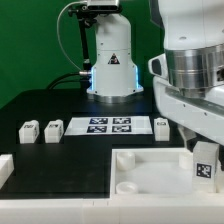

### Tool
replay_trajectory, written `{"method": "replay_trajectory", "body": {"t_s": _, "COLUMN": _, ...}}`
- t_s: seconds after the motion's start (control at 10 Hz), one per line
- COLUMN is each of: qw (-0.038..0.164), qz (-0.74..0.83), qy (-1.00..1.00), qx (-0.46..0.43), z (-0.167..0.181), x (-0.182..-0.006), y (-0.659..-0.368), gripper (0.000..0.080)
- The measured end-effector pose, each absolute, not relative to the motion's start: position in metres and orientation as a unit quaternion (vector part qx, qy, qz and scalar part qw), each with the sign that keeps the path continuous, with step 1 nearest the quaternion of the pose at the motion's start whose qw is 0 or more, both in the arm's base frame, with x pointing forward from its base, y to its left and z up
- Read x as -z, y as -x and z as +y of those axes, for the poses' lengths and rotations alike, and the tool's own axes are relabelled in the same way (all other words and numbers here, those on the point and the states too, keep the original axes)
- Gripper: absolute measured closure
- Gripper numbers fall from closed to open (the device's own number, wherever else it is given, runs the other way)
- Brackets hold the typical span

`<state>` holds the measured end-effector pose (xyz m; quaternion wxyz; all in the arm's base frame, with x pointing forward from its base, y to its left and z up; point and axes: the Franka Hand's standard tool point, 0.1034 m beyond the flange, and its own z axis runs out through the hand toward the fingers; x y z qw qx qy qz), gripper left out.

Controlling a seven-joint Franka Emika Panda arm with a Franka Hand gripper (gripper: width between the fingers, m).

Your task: Assemble one leg

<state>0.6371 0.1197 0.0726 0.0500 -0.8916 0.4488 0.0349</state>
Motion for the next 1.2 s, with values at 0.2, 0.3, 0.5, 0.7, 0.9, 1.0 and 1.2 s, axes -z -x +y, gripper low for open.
{"method": "replay_trajectory", "body": {"t_s": 0.2, "qw": 0.052, "qz": 0.303, "qy": 0.952, "qx": -0.006, "z": 0.1208, "x": -0.0759, "y": -0.6447, "gripper": 0.0151}}
{"method": "replay_trajectory", "body": {"t_s": 0.3, "qw": 0.053, "qz": 0.253, "qy": 0.966, "qx": 0.006, "z": 0.1215, "x": -0.0746, "y": -0.6437, "gripper": 0.0151}}
{"method": "replay_trajectory", "body": {"t_s": 0.5, "qw": 0.054, "qz": 0.275, "qy": 0.960, "qx": 0.011, "z": 0.1211, "x": -0.0719, "y": -0.6390, "gripper": 0.0151}}
{"method": "replay_trajectory", "body": {"t_s": 0.7, "qw": 0.055, "qz": 0.279, "qy": 0.959, "qx": 0.011, "z": 0.1209, "x": -0.0715, "y": -0.6393, "gripper": 0.0251}}
{"method": "replay_trajectory", "body": {"t_s": 0.9, "qw": 0.056, "qz": 0.370, "qy": 0.927, "qx": 0.003, "z": 0.1198, "x": -0.0699, "y": -0.6378, "gripper": 0.0501}}
{"method": "replay_trajectory", "body": {"t_s": 1.0, "qw": 0.057, "qz": 0.413, "qy": 0.909, "qx": 0.001, "z": 0.1198, "x": -0.0698, "y": -0.6377, "gripper": 0.0501}}
{"method": "replay_trajectory", "body": {"t_s": 1.2, "qw": 0.056, "qz": 0.561, "qy": 0.826, "qx": -0.011, "z": 0.1178, "x": -0.0722, "y": -0.6395, "gripper": 0.0501}}
